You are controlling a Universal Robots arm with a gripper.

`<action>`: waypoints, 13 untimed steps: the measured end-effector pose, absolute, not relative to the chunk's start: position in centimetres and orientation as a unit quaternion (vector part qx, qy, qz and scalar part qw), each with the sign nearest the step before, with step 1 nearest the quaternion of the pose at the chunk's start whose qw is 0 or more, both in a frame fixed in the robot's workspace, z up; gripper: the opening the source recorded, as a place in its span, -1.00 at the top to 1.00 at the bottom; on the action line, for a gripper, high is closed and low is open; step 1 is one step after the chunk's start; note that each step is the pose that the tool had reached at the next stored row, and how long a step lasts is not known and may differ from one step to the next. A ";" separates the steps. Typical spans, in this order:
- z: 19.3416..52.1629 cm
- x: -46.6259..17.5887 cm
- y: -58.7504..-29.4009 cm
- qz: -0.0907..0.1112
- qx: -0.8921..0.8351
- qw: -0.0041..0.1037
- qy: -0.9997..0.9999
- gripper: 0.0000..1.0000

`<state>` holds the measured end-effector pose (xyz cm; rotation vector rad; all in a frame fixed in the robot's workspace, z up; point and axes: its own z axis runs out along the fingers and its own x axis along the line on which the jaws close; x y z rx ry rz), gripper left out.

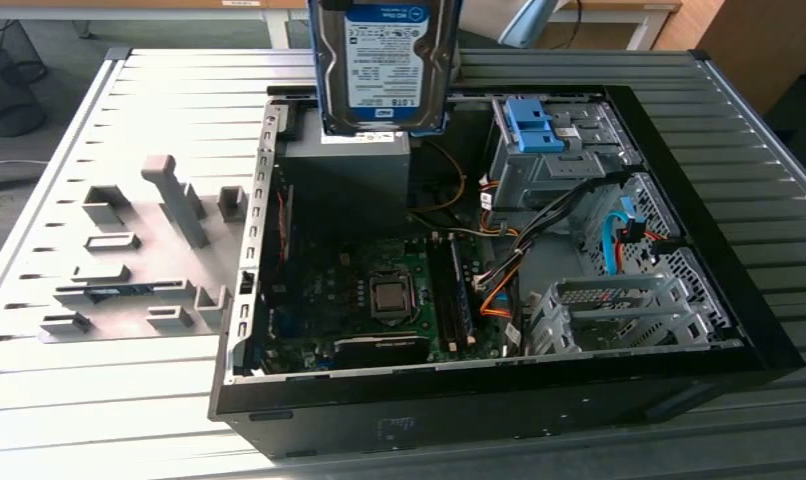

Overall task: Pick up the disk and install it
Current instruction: 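Pick up the disk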

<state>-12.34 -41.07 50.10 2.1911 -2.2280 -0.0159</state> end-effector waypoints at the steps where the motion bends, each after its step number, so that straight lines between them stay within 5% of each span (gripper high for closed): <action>1: 50.1 -12.2 -41.1 -0.005 0.701 0.008 -0.713 0.27; 13: 50.1 -10.9 -41.1 -0.005 0.701 0.008 -0.713 0.27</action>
